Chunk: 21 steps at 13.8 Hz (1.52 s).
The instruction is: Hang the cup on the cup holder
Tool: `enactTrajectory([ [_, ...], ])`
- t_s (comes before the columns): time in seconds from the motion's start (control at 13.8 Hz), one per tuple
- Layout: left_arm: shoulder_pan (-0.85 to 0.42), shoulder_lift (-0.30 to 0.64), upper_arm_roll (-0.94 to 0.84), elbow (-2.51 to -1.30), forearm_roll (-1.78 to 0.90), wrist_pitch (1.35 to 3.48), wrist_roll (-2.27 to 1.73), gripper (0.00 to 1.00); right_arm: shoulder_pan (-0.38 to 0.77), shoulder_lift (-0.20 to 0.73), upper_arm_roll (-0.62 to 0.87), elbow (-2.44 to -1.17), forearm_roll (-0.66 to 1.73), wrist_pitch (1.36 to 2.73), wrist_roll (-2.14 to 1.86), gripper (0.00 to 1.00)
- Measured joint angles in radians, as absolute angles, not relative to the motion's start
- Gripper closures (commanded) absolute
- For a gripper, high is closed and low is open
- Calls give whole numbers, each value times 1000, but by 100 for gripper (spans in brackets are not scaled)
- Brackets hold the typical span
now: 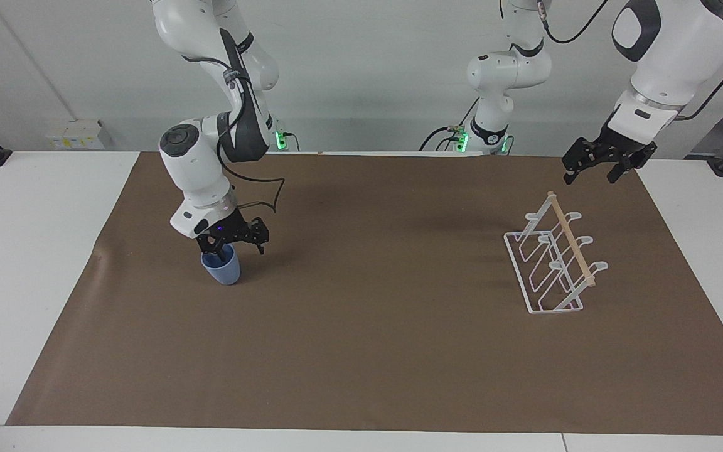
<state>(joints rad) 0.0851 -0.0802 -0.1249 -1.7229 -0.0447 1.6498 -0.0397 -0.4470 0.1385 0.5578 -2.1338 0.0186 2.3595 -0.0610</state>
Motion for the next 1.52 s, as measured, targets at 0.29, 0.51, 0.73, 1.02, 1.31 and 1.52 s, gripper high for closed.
enactTrajectory([
  [0.29, 85, -80, -125, -1723, -45, 1650, -40, 0, -451, 138, 558, -2138, 18, 2360, -61, 100],
  [0.51, 85, -80, -125, -1723, -45, 1650, -40, 0, -451, 138, 558, -2138, 18, 2360, -62, 100],
  [0.73, 85, -80, -125, -1723, -45, 1650, -40, 0, -453, 132, 557, -2135, 10, 2362, -62, 100],
  [1.02, 85, -80, -125, -1723, -45, 1650, -40, 0, -451, 126, 557, -2137, 10, 2362, -62, 100],
  [1.31, 85, -80, -125, -1723, -45, 1650, -40, 0, -431, 128, 569, -2116, 13, 2321, -67, 100],
  [1.52, 85, -80, -125, -1723, -45, 1649, -40, 0, -335, 130, 577, -2082, 38, 2306, -62, 100],
])
